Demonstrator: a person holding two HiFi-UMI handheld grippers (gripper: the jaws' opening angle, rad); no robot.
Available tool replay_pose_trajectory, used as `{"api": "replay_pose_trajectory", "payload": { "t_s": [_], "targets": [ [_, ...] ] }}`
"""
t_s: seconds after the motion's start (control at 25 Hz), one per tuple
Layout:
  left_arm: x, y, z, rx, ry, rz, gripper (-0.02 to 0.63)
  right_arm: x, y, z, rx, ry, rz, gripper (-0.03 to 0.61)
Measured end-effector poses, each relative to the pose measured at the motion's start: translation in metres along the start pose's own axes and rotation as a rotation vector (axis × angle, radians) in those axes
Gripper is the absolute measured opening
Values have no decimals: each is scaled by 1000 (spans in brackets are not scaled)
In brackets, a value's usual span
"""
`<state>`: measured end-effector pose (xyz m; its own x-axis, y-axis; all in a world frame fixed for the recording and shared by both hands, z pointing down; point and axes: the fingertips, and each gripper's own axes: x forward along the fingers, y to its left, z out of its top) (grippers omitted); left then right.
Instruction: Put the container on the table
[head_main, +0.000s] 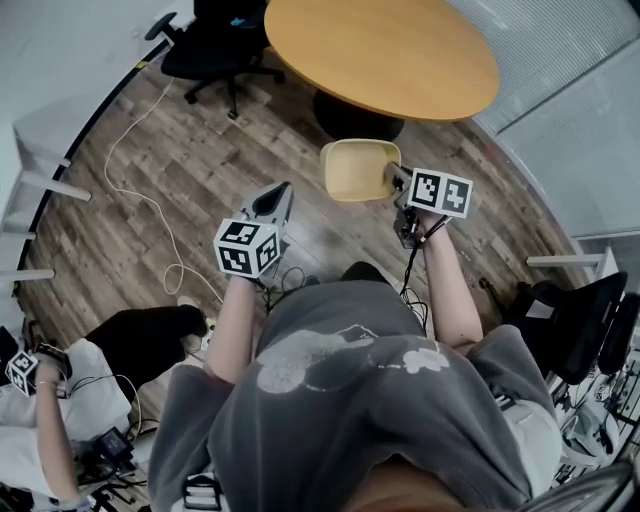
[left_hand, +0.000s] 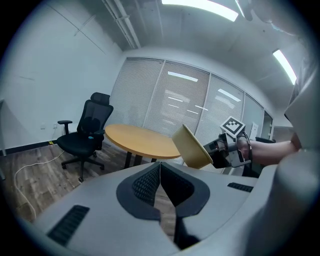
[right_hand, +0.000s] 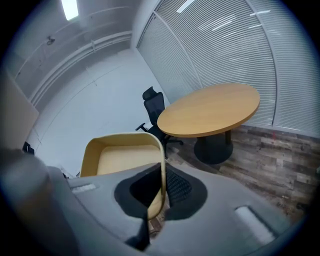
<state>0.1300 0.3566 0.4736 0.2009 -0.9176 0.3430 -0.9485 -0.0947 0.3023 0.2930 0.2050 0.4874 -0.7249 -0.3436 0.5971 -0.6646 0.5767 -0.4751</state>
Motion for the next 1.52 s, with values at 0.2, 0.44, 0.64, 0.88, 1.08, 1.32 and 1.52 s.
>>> {"api": "replay_pose_trajectory", "payload": {
  "t_s": [0.2,0.44,0.64,0.88,1.08,1.32,1.52],
  "targets": [
    [-6,28,0,-10,13,5,-2,21,11,2,-16,23,-18,3],
    [6,59,9,-18,15,21,-2,52,10,16,10,32,-24,3],
    [26,81,18,-29,9,47,-2,83,0,43,11,29,-10,3],
    [67,118,42,-38,19,78,-2,139,-9,90,14,45,23,3],
    [114,161,78,-58,14,115,-2,190,-20,147,8,58,49,3],
    [172,198,117,-67,9,147,-2,240,-48,214,8,67,56,3],
    [216,220,141,-69,23,156,-2,274,-65,253,14,81,69,3]
  ]
}}
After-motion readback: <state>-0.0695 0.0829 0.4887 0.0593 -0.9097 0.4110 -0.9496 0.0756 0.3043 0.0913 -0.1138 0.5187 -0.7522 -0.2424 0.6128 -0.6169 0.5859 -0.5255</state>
